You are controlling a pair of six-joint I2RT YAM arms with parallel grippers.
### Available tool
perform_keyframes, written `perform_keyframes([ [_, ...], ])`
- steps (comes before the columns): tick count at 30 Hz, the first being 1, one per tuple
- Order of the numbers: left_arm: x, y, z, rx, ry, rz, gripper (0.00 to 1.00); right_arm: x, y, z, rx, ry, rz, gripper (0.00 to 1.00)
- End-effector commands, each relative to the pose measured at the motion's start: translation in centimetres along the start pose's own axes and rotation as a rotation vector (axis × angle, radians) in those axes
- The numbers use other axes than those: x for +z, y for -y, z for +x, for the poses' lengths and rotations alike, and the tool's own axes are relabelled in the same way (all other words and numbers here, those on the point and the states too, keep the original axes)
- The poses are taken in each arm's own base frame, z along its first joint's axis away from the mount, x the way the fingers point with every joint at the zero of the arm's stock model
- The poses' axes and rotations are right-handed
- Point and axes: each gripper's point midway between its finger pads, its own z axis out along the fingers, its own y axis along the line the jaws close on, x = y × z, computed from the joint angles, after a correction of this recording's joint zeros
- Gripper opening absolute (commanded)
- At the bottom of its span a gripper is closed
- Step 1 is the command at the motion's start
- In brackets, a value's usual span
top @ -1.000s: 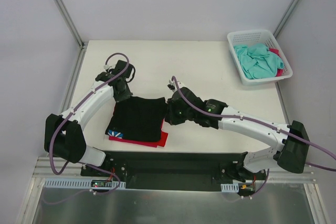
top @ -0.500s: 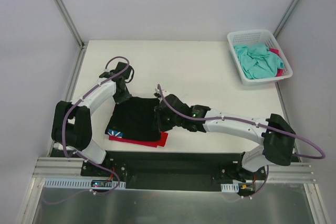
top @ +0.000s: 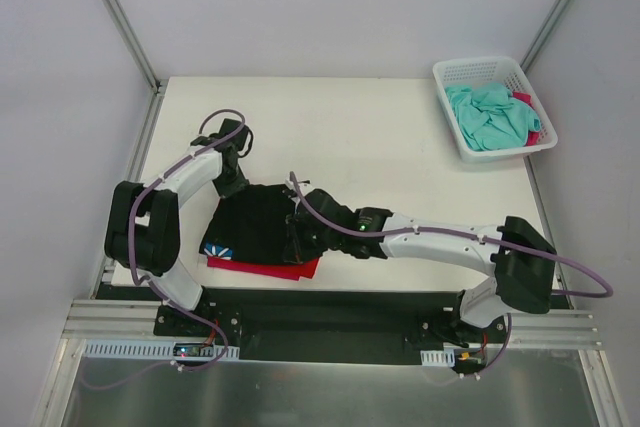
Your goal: Fold and stack the t-shirts
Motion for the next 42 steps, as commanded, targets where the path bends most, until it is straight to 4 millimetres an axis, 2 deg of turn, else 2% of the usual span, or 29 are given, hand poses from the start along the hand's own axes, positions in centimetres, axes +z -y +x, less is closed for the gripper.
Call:
perform_keyframes([
  [1,0.5,0.3,-1.2,-0.013,0.028,0.003,0.0,0.0,-1.3,0.8,0.003,-0.007,-0.035,0.01],
  [6,0.0,0.5,-1.2,-0.014,0.033,0.024,0.0,-0.2,-0.9,2.7,-0.016,-0.042,0.0,0.01],
  [9,-1.7,1.3,-1.6,0.011,0.047,0.089,0.01,-0.5,-0.9,4.3,-0.044,-0.079,0.051,0.01],
  [10,-2.6,1.3,-1.6,0.029,0.048,0.096,0.07,-0.2,-1.1,5.4,-0.056,-0.101,0.057,0.01],
  [13,-6.4,0.7,-3.5,0.015,0.134,0.108,0.28,0.8,-1.6,7.4,-0.074,-0.137,0.057,0.01],
  [15,-9.8,-0.3,-4.5,-0.004,0.192,0.125,0.33,2.2,-1.8,8.4,-0.074,-0.161,0.055,0.01],
  [18,-13.4,-2.0,-5.4,-0.029,0.239,0.147,0.61,3.9,-2.2,9.7,-0.111,-0.209,0.047,0.01],
  [19,-15.1,-2.2,-6.3,-0.029,0.269,0.171,0.69,4.2,-2.9,9.2,-0.121,-0.205,0.034,0.01],
  [21,-17.7,-4.2,-7.4,-0.057,0.29,0.151,0.78,5.2,-2.3,9.6,-0.152,-0.231,0.055,0.01],
  [24,-19.5,-6.6,-8.2,-0.091,0.304,0.129,0.82,6.3,-2.0,9.4,-0.185,-0.243,0.083,0.01],
  [27,-20.0,-6.9,-8.0,-0.083,0.299,0.146,0.84,6.6,-2.0,8.6,-0.194,-0.232,0.089,0.01],
  [34,-19.3,-7.1,-6.5,-0.092,0.267,0.159,0.84,7.1,0.9,7.6,-0.197,-0.235,0.165,0.01],
  [42,-20.8,-8.7,-7.4,-0.107,0.339,0.124,0.85,7.9,4.4,5.7,-0.189,-0.215,0.25,0.01],
])
